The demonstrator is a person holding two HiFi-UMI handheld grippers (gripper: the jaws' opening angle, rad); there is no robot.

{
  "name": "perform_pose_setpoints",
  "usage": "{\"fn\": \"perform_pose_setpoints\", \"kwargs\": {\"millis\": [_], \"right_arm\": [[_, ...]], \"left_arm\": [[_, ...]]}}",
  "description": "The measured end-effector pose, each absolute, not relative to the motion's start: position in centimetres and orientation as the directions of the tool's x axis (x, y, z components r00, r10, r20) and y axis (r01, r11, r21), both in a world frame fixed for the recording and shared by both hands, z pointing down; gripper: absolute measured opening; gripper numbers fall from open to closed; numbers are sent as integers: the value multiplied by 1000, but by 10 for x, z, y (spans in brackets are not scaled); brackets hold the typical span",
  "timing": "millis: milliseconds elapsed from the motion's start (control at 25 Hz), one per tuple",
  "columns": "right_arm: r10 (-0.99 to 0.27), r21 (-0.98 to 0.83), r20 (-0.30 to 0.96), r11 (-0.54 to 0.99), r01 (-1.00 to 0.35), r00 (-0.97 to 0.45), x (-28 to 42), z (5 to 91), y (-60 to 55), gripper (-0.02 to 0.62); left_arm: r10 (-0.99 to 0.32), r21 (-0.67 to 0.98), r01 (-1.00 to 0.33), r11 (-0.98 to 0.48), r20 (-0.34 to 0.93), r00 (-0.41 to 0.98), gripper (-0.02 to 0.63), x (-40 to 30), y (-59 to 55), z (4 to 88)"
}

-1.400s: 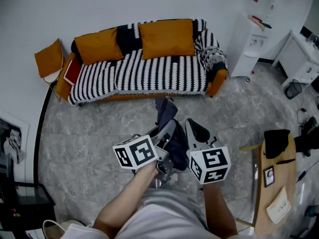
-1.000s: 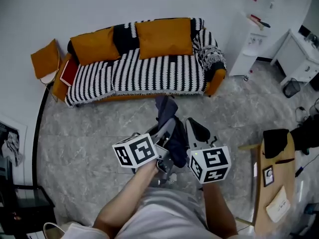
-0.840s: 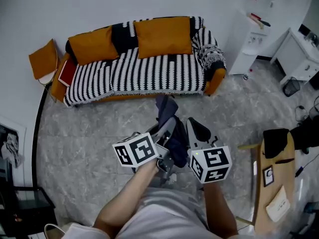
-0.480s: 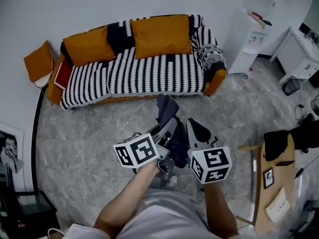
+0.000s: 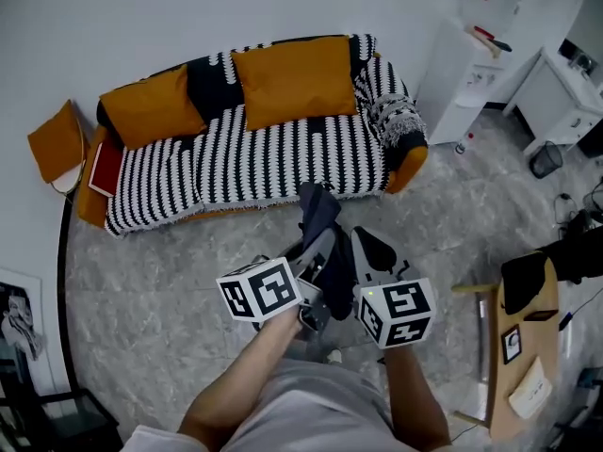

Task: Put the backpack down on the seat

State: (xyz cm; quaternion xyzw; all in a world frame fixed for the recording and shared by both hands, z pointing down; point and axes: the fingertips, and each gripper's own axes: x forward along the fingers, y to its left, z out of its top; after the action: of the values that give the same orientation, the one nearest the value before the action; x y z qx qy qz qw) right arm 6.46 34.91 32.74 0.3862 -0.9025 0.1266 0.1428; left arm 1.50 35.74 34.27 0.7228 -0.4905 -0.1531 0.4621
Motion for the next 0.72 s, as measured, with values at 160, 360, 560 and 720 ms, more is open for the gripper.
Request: {"fn": "perform_pose_setpoints", "kwargs": {"millis": [160,360,560,720], "right_arm": [[-672,-113,361,657,-746,-647,37,326,320,2],[-688,-104,366,638,-763,-626,4,323,289,2],[-706,-90,363,623,-777,-608,-18,318,264,2],[-714,-78,354,620,-780,-604,-33,314,248,2]], "left_arm": [[-838,822,-560,-109,226,496,23,-9,328,340],[-821,819,-557,-138,220,527,23,-40,294,335],[-813,812,-561,-159,215,541,23,-66,266,333],[-810,805,-565,-180,204,549,23,-82,249,330]]}}
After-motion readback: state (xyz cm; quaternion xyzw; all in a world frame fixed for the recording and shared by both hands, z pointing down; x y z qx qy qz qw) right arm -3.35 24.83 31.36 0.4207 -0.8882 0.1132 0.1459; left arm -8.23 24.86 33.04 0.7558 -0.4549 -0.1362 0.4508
